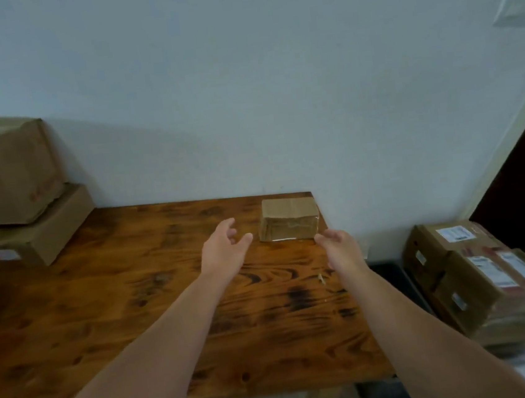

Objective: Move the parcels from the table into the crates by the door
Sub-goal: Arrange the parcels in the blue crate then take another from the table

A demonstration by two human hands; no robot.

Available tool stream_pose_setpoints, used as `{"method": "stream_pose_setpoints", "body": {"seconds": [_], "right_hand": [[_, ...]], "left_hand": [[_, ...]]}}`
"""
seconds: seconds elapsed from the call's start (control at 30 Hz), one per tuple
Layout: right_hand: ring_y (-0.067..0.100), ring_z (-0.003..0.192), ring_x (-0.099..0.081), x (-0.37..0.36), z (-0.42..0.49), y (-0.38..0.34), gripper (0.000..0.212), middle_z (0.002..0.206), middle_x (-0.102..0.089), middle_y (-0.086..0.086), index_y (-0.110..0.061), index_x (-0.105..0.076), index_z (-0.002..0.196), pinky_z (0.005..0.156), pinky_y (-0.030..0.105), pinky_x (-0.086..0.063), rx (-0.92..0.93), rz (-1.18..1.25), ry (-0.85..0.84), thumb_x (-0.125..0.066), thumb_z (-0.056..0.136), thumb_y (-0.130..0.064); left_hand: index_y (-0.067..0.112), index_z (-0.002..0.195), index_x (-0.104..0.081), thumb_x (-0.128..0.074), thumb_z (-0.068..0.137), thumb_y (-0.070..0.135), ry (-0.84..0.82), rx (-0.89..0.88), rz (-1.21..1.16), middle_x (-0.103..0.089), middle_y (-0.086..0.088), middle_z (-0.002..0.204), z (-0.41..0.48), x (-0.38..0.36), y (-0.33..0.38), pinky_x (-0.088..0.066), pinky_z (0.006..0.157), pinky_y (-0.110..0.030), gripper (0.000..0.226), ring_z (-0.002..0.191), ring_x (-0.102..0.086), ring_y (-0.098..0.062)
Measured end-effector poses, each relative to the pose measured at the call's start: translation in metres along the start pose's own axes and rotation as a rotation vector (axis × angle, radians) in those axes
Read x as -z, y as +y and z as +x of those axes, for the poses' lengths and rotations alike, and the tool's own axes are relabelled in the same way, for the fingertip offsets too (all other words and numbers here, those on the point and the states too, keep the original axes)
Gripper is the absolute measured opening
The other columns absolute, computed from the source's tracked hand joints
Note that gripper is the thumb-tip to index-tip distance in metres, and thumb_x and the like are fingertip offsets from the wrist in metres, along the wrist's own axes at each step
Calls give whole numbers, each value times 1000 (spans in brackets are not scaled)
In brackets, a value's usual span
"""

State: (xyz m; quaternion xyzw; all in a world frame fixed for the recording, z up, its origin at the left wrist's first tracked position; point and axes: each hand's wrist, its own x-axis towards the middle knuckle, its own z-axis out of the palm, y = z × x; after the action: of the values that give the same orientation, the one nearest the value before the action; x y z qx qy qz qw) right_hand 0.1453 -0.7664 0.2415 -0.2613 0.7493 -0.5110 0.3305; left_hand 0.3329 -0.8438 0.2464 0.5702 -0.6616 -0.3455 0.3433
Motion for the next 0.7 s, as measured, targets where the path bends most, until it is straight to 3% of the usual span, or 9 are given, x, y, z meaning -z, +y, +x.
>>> {"method": "stream_pose_setpoints", "body": {"seconds": [0.07,0.23,0.33,0.43,0.5,0.57,0.7], "right_hand": [[5,78,-51,-4,19,4,41,91,-55,-11,-13,-52,131,76,32,-45,-23,-8,30,-58,94,-29],[26,113,-55,-12,73,5,46,128,-57,9,-11,-49,134,98,44,-46,-70,-70,61,-58,93,-29],[27,118,-52,-17,114,5,48,133,-53,10,-11,-45,137,96,37,-43,-91,-94,56,-56,94,-30],[15,93,-55,-19,151,4,46,131,-55,10,-10,-46,136,74,26,-43,-97,-119,54,-56,95,-28],[8,77,-49,-20,174,5,45,128,-56,9,-11,-47,135,60,23,-37,-103,-126,56,-57,94,-28],[12,84,-51,-23,195,8,47,128,-55,8,-13,-44,137,63,25,-39,-135,-116,47,-57,94,-28],[13,83,-50,-32,226,17,47,104,-49,1,-13,-41,138,75,31,-46,-209,-73,-10,-54,95,-29]], "left_hand": [[24,139,-41,-60,89,36,-32,18,18,-56,3,129,19,-13,-5,-46,87,-29,55,113,-53,-13],[25,138,-42,-59,89,39,-87,43,25,-56,3,129,66,-50,-12,-42,83,-25,54,113,-53,-13],[25,138,-42,-57,90,42,-108,86,30,-56,4,129,96,-71,-15,-38,80,-23,53,114,-53,-14],[24,138,-42,-56,90,43,-146,118,30,-55,2,130,127,-91,-13,-38,84,-25,54,116,-52,-16],[23,138,-42,-56,90,43,-155,154,22,-55,2,131,146,-104,-12,-38,86,-27,54,118,-51,-18],[23,139,-40,-55,90,43,-172,199,15,-54,1,132,162,-119,-12,-39,87,-29,55,119,-50,-19],[20,144,-33,-55,90,43,-209,321,-3,-46,-4,142,183,-144,-17,-39,99,-38,62,127,-45,-24]]}}
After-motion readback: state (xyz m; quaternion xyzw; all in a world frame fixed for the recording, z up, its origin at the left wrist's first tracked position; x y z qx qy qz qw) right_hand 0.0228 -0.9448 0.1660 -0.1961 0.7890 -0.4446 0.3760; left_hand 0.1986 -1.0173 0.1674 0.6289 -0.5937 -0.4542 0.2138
